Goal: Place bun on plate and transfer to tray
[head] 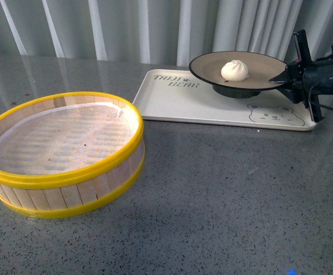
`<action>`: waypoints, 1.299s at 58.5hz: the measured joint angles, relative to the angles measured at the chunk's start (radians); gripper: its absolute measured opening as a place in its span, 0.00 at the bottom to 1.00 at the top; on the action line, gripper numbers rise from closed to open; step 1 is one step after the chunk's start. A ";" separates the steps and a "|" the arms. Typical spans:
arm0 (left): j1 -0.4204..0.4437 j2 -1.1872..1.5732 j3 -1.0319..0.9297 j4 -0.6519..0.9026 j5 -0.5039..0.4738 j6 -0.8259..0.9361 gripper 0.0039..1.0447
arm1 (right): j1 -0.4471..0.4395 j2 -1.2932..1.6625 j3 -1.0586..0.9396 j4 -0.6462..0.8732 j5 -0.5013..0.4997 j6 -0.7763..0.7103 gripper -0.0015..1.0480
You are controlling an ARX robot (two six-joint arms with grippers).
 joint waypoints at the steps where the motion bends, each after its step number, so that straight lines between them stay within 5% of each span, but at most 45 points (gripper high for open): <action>1: 0.000 0.000 0.000 0.000 0.000 0.000 0.94 | 0.000 0.000 -0.002 0.003 0.001 0.000 0.03; 38: 0.000 0.000 0.000 0.000 0.000 0.000 0.94 | -0.009 -0.003 -0.014 -0.030 0.014 0.003 0.03; 53: 0.000 0.000 0.000 0.000 0.000 0.000 0.94 | -0.014 -0.005 -0.014 -0.034 0.016 0.019 0.52; 68: 0.000 0.000 0.000 0.000 0.000 0.000 0.94 | -0.019 -0.013 -0.014 -0.048 0.023 0.030 0.91; 76: 0.000 0.000 0.000 0.000 0.000 0.000 0.94 | -0.025 -0.040 -0.028 -0.062 0.039 0.040 0.91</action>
